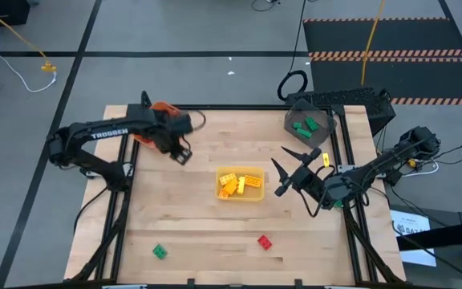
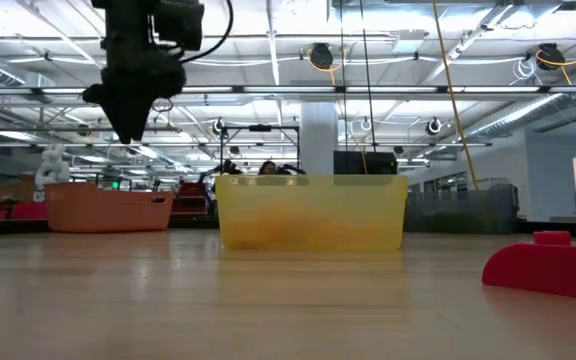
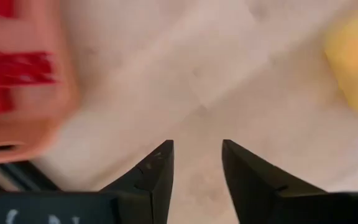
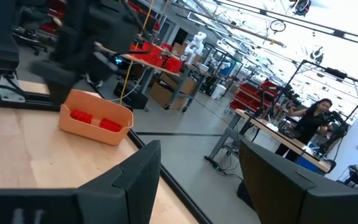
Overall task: Sort & place blocks by color
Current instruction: Put the left green 4-stud game piece into the black bin
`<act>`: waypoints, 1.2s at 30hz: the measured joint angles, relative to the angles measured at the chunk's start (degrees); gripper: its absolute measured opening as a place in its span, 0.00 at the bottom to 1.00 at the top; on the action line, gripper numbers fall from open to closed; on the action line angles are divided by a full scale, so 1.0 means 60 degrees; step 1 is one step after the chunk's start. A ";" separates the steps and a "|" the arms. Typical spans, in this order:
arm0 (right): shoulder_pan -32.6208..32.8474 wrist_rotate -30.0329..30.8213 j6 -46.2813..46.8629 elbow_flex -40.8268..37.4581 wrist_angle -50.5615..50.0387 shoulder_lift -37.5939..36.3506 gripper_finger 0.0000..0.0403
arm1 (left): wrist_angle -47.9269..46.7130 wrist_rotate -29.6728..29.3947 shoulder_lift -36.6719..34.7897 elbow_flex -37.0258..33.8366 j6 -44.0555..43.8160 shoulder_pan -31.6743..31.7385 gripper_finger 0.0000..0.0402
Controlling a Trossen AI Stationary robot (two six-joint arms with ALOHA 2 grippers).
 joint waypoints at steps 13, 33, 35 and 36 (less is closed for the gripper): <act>0.0000 0.0000 0.0204 0.0000 -0.0007 -0.0003 0.52 | 0.0242 0.0313 0.0000 0.0004 -0.2206 -0.5424 0.45; 0.0004 0.0000 0.0657 0.0000 -0.0011 -0.0003 0.52 | 0.2563 -0.0915 0.1889 0.0007 -0.3051 -1.1135 0.54; 0.0017 -0.0004 0.0659 0.0000 -0.0028 0.0000 0.52 | 0.2860 -0.0830 0.2261 0.0007 -0.2373 -1.1369 0.55; 0.0022 -0.0001 0.0659 0.0000 -0.0024 0.0000 0.52 | 0.2857 -0.0750 0.2417 0.0007 -0.2084 -1.1481 0.56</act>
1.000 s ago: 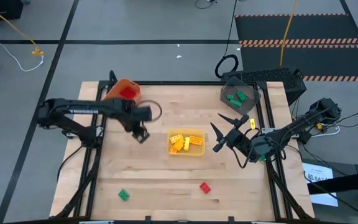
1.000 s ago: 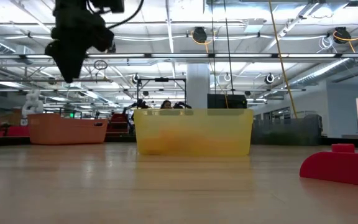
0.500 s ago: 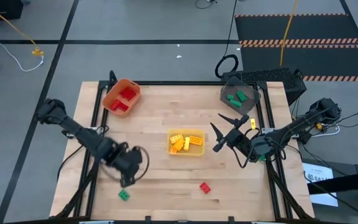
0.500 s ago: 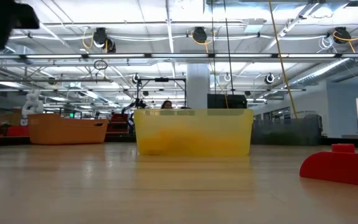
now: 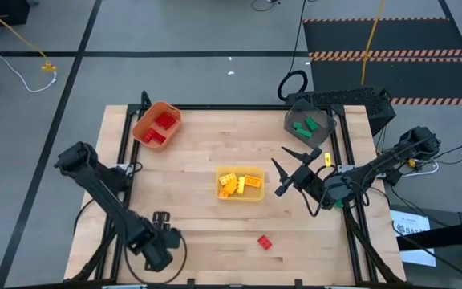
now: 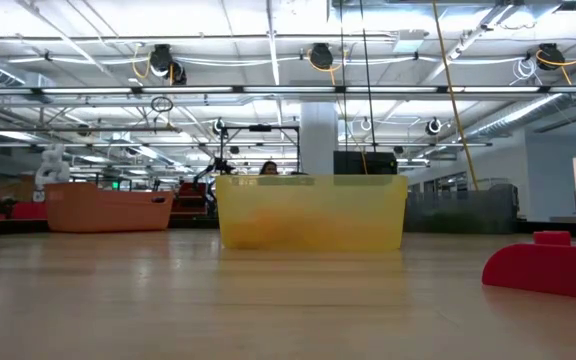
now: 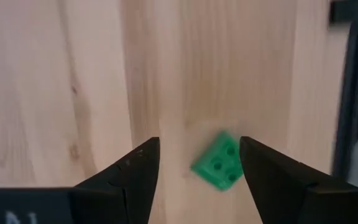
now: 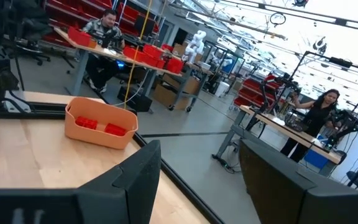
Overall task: Sort & place blocks by color
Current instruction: Put the left green 4-stud game piece into the black bin
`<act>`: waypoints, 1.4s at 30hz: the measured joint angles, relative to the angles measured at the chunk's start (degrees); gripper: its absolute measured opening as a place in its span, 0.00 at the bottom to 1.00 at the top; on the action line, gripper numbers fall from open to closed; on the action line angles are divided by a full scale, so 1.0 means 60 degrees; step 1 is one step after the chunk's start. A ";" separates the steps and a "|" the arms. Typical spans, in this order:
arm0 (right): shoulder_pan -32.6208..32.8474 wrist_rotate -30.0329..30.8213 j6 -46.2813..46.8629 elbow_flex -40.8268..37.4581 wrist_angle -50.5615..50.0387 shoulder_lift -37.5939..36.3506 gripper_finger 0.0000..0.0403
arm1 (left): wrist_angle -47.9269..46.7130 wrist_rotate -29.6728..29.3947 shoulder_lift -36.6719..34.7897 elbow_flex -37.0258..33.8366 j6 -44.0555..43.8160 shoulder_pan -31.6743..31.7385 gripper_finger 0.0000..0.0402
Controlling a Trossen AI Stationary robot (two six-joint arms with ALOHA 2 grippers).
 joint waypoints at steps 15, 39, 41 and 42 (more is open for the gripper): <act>0.0000 0.0001 0.0000 0.0000 -0.0051 0.0000 0.52 | 0.0164 0.0836 0.0669 -0.0003 0.0816 -0.0984 0.56; 0.0000 -0.0003 -0.0003 0.0000 -0.0056 0.0000 0.52 | 0.0423 0.0631 0.2395 0.0032 0.2562 -0.1029 0.56; 0.0003 -0.0001 -0.0004 0.0000 -0.0063 0.0000 0.52 | 0.0447 0.0697 0.2447 0.0044 0.2566 -0.0973 0.56; 0.0001 0.0001 -0.0003 0.0000 -0.0063 0.0000 0.52 | 0.0470 0.0707 0.2461 0.0036 0.2566 -0.0950 0.55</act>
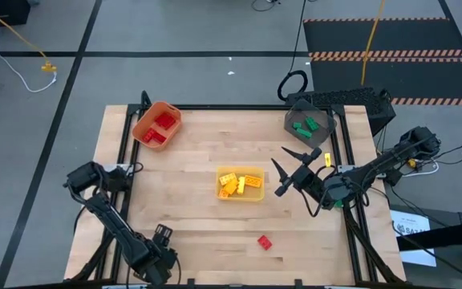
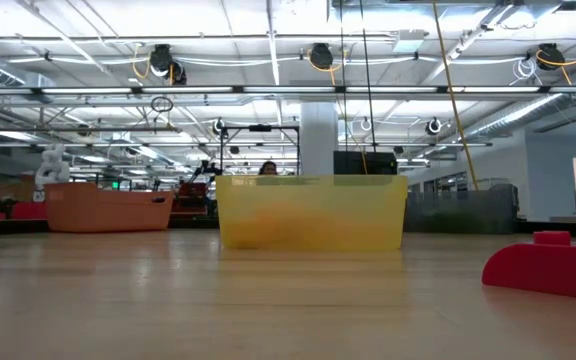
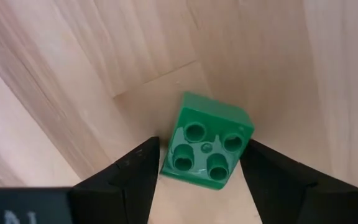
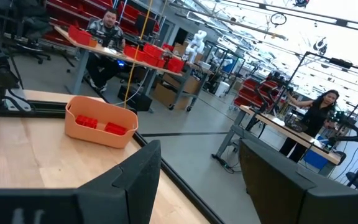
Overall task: Sort & place blocks by color
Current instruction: Put the left green 4-stud game piece into the black bin
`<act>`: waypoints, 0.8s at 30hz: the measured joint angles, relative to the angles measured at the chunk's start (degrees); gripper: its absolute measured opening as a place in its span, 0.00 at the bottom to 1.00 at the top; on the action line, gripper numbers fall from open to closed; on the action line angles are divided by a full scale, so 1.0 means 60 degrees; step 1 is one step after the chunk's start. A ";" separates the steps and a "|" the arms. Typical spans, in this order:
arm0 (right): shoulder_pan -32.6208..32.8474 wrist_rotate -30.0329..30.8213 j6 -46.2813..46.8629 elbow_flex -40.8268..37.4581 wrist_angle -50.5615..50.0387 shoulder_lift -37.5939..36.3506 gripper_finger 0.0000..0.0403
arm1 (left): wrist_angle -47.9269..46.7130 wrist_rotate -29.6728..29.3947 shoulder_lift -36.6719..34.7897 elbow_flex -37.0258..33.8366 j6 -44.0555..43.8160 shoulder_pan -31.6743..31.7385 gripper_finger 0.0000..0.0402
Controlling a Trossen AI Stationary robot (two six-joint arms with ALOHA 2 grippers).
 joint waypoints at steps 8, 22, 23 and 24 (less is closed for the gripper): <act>0.0003 -0.0003 -0.0001 0.0000 -0.0004 0.0000 0.52 | 0.0061 0.0191 -0.0067 -0.0018 -0.0778 0.0502 0.35; 0.0014 -0.0436 0.0755 0.0004 -0.0737 -0.0004 0.52 | 0.0083 -0.0978 -0.1535 -0.0066 -0.1303 0.2448 0.35; 0.0014 -0.0931 0.1061 0.0004 -0.0955 -0.0004 0.52 | 0.0110 -0.1266 -0.1797 -0.0069 -0.1109 0.2613 0.35; 0.0014 -0.1578 0.1334 0.0004 -0.1223 -0.0004 0.52 | 0.0217 -0.1563 -0.2086 -0.0066 -0.0866 0.2804 0.35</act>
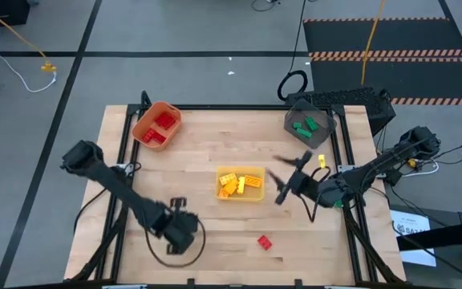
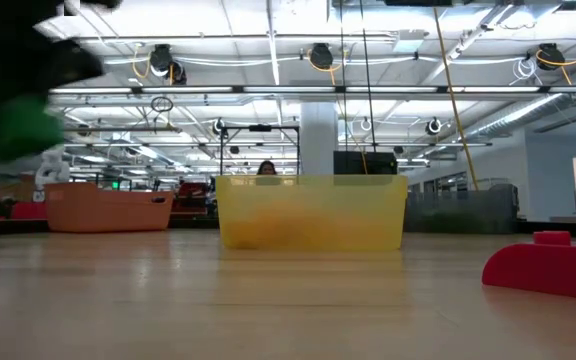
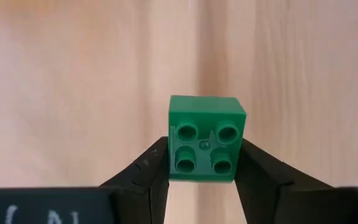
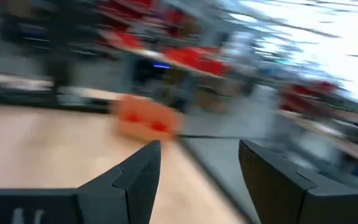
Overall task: Sort & place blocks by color
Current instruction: Put the left green 4-stud game piece into the black bin
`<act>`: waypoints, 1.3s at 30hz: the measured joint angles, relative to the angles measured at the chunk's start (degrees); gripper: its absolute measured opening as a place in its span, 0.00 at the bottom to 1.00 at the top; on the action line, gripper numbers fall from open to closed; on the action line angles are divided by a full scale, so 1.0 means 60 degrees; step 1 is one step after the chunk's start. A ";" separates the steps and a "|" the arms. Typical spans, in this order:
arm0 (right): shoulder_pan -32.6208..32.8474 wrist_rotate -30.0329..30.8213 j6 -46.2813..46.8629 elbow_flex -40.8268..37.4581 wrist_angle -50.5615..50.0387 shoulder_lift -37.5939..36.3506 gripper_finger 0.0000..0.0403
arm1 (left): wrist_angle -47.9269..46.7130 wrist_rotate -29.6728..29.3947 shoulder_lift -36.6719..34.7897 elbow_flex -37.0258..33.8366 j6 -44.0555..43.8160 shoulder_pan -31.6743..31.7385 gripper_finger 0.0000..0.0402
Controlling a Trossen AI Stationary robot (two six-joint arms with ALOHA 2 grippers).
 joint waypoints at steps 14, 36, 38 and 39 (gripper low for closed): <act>-0.0198 -0.3908 0.0364 0.0004 -0.0685 0.1116 0.52 | 0.3144 -0.0524 -0.1753 0.0021 0.2239 0.3228 0.35; -0.1403 -0.4828 -0.6304 0.0004 0.2224 0.2630 0.52 | 0.5167 0.2986 -0.1502 0.0022 0.3731 0.6168 0.35; -0.1649 -0.5430 -0.6531 0.0000 0.2202 0.2732 0.52 | 0.5115 0.3194 -0.1502 0.0022 0.3560 0.6155 0.35; -0.1747 -0.5693 -0.6591 0.0000 0.2223 0.2770 0.52 | 0.5016 0.3222 -0.1502 0.0022 0.3461 0.6153 0.35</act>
